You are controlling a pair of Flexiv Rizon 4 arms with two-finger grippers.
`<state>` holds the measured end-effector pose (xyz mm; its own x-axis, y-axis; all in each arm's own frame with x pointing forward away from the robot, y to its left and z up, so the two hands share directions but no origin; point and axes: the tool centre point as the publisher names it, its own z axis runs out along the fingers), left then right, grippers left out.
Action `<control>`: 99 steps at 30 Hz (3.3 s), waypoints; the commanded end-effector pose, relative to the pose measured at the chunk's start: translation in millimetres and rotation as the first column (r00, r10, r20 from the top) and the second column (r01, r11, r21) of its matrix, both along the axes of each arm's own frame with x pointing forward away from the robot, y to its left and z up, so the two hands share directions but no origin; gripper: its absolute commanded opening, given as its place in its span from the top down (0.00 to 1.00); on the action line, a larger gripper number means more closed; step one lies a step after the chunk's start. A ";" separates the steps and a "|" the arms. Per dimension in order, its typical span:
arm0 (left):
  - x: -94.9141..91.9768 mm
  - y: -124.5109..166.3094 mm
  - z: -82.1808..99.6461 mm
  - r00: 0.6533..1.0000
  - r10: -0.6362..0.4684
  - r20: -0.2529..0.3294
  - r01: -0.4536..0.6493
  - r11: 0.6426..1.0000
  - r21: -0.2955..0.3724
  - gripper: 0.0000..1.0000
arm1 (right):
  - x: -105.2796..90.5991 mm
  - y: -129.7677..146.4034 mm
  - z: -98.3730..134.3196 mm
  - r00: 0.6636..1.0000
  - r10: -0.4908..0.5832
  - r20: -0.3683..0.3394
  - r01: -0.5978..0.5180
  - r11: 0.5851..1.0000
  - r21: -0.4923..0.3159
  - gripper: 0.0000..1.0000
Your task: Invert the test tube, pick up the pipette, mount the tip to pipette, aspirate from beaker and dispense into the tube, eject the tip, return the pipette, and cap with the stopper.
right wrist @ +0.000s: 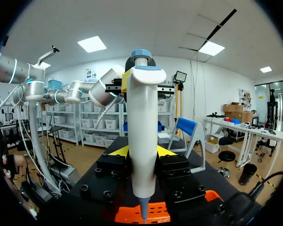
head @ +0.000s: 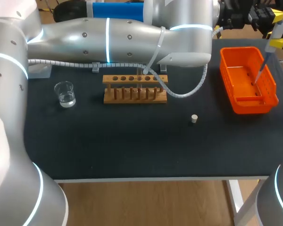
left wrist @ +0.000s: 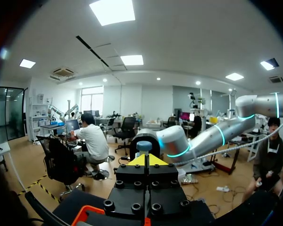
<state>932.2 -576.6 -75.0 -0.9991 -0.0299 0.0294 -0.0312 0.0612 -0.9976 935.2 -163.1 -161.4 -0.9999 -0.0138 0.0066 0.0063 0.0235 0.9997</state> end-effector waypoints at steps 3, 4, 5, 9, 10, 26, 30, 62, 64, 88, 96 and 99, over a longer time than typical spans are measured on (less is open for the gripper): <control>1.4 -1.8 -6.2 1.000 -0.008 -0.003 0.008 1.000 0.003 1.00 | -0.6 1.4 4.2 1.000 -0.002 0.001 0.002 1.000 -0.003 1.00; 1.4 -1.5 -7.0 1.000 -0.008 -0.004 0.008 1.000 0.003 1.00 | -0.6 1.4 4.2 1.000 -0.002 0.001 0.002 1.000 -0.003 1.00; 1.4 -1.3 -7.8 1.000 -0.008 -0.005 0.008 1.000 0.003 1.00 | -0.6 1.4 4.2 1.000 -0.002 0.001 0.002 1.000 -0.003 1.00; 1.4 -0.9 -10.1 1.000 -0.009 -0.012 0.009 1.000 0.005 1.00 | -0.6 1.4 4.2 1.000 -0.002 0.001 0.002 1.000 -0.003 1.00; 1.5 -0.8 -10.6 1.000 -0.009 -0.013 0.009 1.000 0.005 1.00 | -0.6 1.4 4.2 1.000 -0.002 0.001 0.002 1.000 -0.003 1.00; 2.9 -1.2 -18.0 0.999 -0.015 -0.032 0.016 1.000 0.015 1.00 | -0.6 1.4 4.2 1.000 -0.002 0.001 0.002 1.000 -0.003 1.00; 3.0 -1.0 -19.6 0.999 -0.014 -0.033 0.015 1.000 0.016 1.00 | -0.6 1.4 4.2 1.000 -0.002 0.001 0.002 1.000 -0.003 1.00; 1.5 3.2 5.0 0.999 0.015 0.041 -0.014 1.000 -0.013 1.00 | -0.6 1.4 4.2 1.000 -0.002 0.001 0.002 1.000 -0.003 1.00; 1.5 3.7 7.6 0.999 0.016 0.048 -0.016 1.000 -0.016 1.00 | -0.6 1.4 4.2 1.000 -0.002 0.001 0.002 1.000 -0.003 1.00; 4.8 77.0 34.5 0.993 0.091 0.071 -0.093 0.995 0.031 0.00 | -0.6 1.4 4.2 1.000 -0.002 0.001 0.002 1.000 -0.003 1.00; -3.0 128.6 50.5 0.991 0.058 0.123 -0.065 0.996 0.056 0.00 | -0.6 1.4 4.2 1.000 -0.002 0.001 0.002 1.000 -0.003 1.00; -5.9 144.0 53.7 0.994 0.025 0.109 -0.032 0.998 0.059 0.00 | -0.6 1.4 4.2 1.000 -0.002 0.001 0.002 1.000 -0.003 1.00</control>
